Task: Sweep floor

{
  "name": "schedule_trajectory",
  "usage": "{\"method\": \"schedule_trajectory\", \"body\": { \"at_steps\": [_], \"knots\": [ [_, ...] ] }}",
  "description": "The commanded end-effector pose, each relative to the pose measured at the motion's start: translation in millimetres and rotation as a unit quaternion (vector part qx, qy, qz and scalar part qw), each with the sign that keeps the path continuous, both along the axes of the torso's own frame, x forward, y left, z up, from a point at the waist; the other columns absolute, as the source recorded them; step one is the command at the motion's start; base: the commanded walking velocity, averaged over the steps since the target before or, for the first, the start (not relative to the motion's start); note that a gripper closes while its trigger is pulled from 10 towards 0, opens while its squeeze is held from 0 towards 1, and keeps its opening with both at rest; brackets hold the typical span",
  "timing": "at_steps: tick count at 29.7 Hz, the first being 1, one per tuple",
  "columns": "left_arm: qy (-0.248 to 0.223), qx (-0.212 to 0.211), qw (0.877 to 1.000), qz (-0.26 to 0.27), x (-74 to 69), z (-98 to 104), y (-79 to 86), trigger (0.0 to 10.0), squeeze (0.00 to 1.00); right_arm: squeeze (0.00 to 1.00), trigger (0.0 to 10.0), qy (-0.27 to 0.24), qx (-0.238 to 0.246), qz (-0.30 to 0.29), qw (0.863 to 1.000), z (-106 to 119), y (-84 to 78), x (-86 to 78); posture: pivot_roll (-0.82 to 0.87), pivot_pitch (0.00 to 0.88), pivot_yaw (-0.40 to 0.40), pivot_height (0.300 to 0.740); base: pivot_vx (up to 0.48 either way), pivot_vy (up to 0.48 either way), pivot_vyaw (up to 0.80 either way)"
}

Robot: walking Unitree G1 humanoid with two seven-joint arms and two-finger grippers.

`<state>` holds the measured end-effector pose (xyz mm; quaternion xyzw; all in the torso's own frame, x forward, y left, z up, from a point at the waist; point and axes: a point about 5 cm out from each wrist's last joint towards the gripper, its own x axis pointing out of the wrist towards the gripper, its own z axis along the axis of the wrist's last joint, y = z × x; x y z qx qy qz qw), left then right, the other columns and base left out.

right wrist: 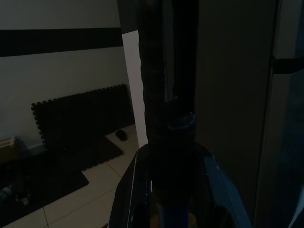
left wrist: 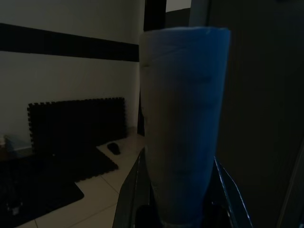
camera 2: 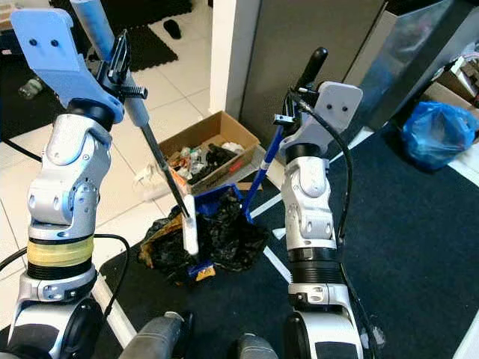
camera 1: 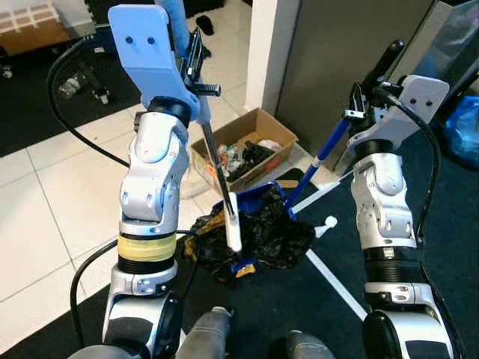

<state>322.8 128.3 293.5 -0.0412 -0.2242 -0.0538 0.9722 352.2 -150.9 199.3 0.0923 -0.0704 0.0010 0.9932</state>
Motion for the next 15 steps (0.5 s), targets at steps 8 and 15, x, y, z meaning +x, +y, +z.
{"method": "schedule_trajectory", "body": {
  "at_steps": [8, 15],
  "knots": [
    [0.001, 0.0, 1.0, -0.002, -0.5, -1.1, -0.9, 10.0, 0.0, 0.0, 10.0, -0.036, 0.011, -0.004, 0.999, 15.3, -2.7, -1.9, 0.13, 0.103, -0.036, 0.74, 0.48, 0.0, 0.0],
    [0.001, 0.0, 1.0, -0.002, -0.5, -1.2, -1.2, 10.0, 0.0, 0.0, 10.0, -0.036, 0.012, -0.005, 0.999, 15.1, -2.8, -2.2, 0.13, 0.103, -0.036, 0.74, 0.48, 0.0, 0.0]
  ]
}}
